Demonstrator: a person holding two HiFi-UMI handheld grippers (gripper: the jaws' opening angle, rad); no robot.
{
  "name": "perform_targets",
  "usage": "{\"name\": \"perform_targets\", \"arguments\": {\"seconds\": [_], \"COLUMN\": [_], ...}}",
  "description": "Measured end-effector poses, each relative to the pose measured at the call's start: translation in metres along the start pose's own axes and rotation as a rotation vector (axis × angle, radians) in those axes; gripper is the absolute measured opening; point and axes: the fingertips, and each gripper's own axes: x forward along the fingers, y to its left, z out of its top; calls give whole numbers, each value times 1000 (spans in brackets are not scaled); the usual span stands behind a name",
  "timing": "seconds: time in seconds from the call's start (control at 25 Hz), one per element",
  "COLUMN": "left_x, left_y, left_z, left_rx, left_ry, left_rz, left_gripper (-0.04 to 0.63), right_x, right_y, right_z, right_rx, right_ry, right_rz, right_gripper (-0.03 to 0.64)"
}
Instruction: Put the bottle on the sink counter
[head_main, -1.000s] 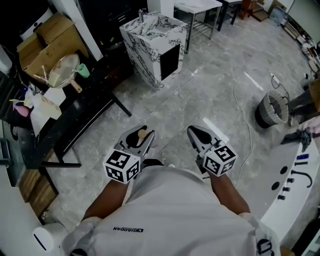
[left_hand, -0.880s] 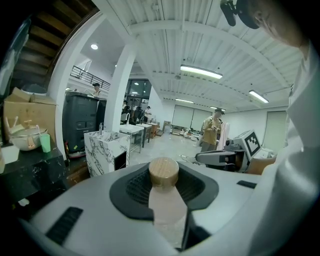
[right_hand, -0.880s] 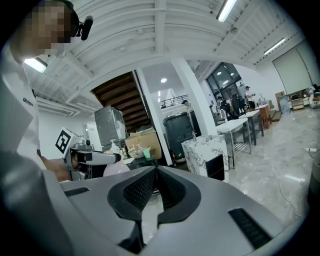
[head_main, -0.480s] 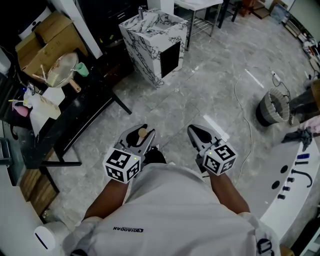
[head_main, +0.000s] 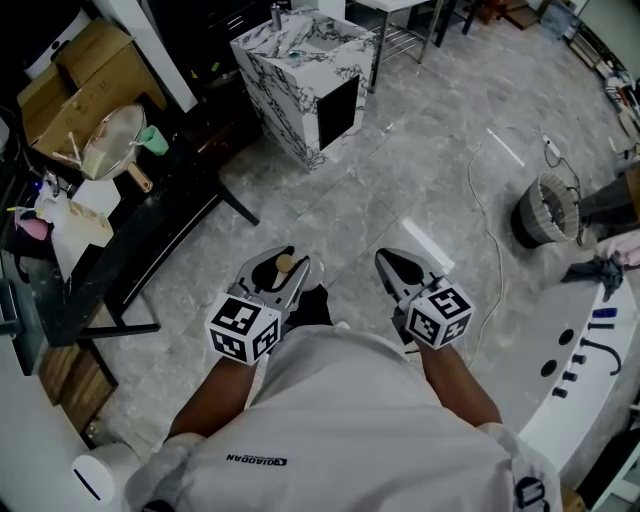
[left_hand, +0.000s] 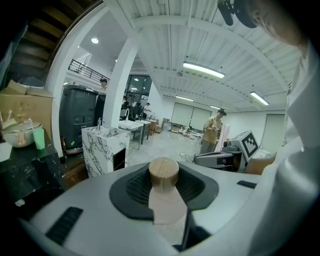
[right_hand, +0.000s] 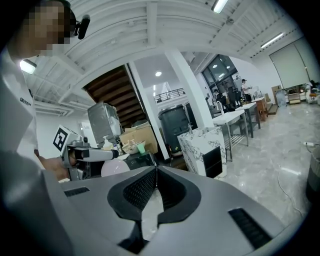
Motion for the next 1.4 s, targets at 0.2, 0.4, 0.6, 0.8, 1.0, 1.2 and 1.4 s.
{"name": "perform_targets", "arguments": {"seconds": [0.2, 0.4, 0.6, 0.8, 1.0, 1.2, 1.4], "left_x": [18, 43, 67, 86, 107, 129, 147], "left_y": [25, 55, 82, 111, 148, 181, 214], "left_z": [8, 23, 45, 60, 73, 90, 102], "left_rx": [4, 6, 5, 11, 19, 34, 35], "left_ry": [0, 0, -19, -4, 5, 0, 1], "left_rz": [0, 3, 5, 5, 0, -12, -18], "left_gripper": [133, 132, 133, 133, 133, 133, 133], "right_x": [28, 59, 88, 118, 151, 183, 215], "right_y": [-11, -27, -45, -62, -79, -97, -108], "right_z": [14, 39, 58, 75, 87, 103, 117], "right_rx": [-56, -98, -131, -111, -87, -84, -85], "right_ry": [19, 28, 47, 54, 65, 68, 73], "right_rz": [3, 8, 6, -3, -26, -51, -59], "right_gripper": [41, 41, 41, 41, 41, 41, 41]}}
